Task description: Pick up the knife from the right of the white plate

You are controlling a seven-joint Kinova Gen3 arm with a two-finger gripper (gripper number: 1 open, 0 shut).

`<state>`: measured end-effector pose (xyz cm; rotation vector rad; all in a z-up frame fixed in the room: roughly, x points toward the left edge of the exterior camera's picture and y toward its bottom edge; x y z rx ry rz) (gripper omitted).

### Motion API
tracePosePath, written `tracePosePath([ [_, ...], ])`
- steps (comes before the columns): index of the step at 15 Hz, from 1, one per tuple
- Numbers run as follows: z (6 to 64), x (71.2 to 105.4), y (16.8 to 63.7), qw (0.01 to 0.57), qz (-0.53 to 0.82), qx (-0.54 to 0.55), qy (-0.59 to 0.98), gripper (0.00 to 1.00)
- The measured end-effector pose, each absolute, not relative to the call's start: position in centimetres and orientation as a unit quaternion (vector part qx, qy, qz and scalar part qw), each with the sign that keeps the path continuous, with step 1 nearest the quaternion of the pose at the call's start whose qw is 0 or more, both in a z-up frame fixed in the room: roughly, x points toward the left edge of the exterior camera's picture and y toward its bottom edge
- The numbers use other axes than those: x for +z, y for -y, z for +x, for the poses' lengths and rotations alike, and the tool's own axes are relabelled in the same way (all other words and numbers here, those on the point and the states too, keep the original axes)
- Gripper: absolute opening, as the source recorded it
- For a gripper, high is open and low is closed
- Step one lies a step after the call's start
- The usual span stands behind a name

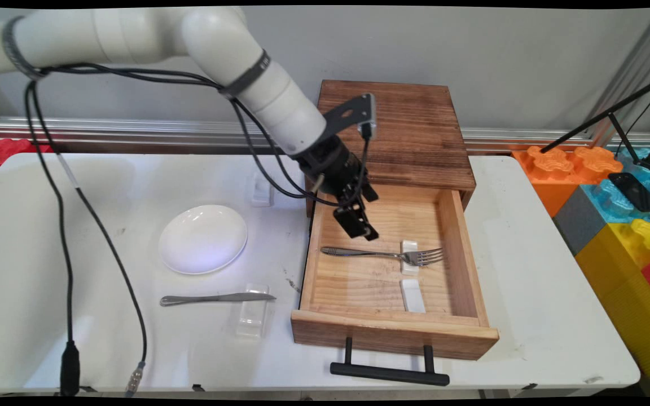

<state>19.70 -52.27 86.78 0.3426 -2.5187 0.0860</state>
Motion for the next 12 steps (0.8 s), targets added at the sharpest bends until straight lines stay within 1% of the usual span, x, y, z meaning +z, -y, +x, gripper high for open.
tracePosePath([
  [7,23.6,89.0,49.8,0.276,0.138,0.044,0.95,1.0],
  [12,27.7,90.0,47.5,0.254,0.143,0.047,0.955,1.0],
])
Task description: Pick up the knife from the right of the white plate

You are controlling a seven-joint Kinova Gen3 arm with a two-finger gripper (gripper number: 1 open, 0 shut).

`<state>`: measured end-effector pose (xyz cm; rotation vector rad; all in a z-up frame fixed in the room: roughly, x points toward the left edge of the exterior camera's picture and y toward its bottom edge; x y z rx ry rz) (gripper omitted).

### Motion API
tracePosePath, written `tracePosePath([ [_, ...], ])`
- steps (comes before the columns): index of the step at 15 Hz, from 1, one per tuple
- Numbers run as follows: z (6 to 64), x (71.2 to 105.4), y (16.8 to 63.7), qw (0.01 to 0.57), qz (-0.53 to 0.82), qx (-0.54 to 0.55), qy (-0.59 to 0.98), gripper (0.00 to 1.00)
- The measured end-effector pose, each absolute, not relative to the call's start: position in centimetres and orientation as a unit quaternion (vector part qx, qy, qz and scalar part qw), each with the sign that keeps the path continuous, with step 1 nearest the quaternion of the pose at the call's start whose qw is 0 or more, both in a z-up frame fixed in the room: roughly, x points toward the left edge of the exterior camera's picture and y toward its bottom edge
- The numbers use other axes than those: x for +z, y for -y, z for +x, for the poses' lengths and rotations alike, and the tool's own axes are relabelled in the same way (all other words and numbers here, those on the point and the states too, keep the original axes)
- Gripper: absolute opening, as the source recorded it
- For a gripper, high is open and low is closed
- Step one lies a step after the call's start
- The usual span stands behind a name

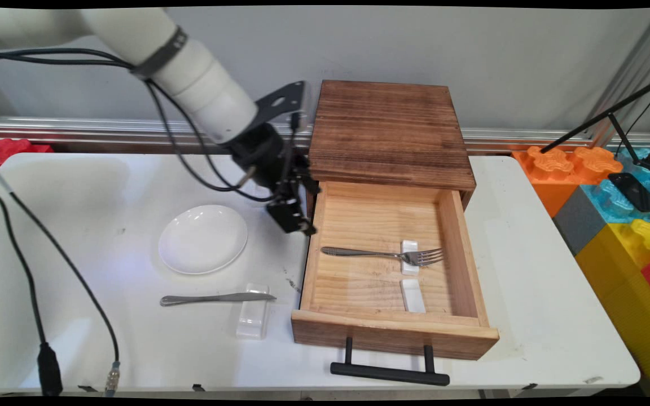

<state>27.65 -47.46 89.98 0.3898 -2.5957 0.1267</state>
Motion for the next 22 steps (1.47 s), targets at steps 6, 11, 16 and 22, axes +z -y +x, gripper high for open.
tracePosePath([
  [6,32.8,90.1,44.7,0.215,0.153,0.045,0.963,1.0],
  [11,34.7,88.7,42.3,0.197,0.166,0.035,0.966,1.0],
  [16,34.7,86.0,40.3,0.184,0.173,0.027,0.967,1.0],
  [22,34.6,82.8,38.6,0.164,0.184,0.022,0.969,1.0],
])
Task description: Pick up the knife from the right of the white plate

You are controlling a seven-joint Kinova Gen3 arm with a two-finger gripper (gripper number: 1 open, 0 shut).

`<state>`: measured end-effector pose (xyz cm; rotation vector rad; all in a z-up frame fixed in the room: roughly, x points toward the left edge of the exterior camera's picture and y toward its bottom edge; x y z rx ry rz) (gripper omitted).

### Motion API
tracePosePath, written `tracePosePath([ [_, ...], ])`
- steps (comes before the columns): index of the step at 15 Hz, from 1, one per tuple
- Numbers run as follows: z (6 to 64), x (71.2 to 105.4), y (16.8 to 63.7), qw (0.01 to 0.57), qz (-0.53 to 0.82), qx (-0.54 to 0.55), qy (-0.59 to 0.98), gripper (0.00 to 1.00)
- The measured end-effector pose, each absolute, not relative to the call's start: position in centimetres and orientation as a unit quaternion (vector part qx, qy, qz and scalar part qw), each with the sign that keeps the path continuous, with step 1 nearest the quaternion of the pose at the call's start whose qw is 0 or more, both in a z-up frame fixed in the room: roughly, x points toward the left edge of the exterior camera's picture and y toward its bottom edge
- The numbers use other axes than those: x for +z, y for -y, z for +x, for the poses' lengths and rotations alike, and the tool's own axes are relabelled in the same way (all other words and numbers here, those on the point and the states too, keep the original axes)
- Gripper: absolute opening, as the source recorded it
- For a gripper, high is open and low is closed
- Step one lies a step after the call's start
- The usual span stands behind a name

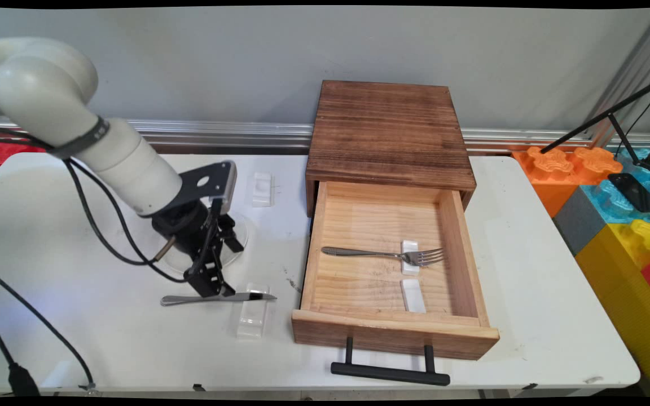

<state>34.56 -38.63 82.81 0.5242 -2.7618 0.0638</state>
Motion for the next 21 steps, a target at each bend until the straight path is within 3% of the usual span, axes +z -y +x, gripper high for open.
tracePosePath([
  [21,36.6,77.7,36.8,0.136,0.18,0.017,0.974,1.0],
])
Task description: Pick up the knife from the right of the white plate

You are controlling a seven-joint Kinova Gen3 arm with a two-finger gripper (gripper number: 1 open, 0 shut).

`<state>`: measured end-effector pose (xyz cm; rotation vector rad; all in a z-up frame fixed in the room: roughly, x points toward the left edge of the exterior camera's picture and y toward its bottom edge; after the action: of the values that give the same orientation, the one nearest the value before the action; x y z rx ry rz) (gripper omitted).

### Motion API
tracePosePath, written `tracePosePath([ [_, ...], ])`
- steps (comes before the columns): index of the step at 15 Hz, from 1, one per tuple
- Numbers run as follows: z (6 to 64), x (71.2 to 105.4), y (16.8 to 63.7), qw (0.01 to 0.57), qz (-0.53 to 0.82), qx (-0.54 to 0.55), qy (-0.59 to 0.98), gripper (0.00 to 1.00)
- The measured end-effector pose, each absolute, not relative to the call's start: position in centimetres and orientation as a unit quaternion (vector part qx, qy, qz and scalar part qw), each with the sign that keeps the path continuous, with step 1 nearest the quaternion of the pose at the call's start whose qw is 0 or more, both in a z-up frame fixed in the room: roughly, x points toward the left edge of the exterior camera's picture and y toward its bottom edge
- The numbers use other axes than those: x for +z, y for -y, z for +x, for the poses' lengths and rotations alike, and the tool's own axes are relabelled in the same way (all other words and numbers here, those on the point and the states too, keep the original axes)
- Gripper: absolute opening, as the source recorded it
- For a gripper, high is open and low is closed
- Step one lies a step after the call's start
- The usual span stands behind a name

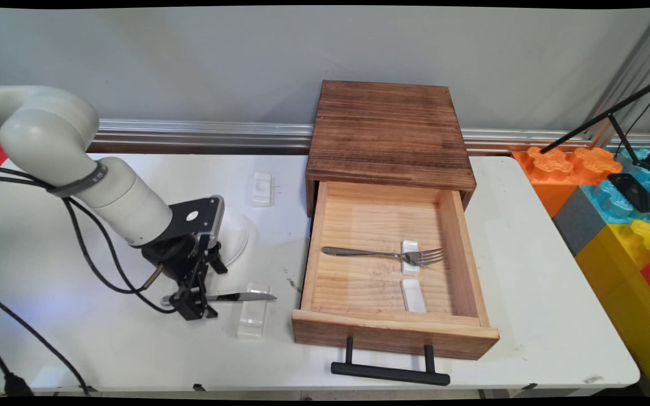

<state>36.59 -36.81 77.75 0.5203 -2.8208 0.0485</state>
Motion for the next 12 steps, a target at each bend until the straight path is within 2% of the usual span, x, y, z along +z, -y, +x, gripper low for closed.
tracePosePath([
  [12,37.0,78.0,35.2,0.138,0.171,0.003,0.976,1.0],
])
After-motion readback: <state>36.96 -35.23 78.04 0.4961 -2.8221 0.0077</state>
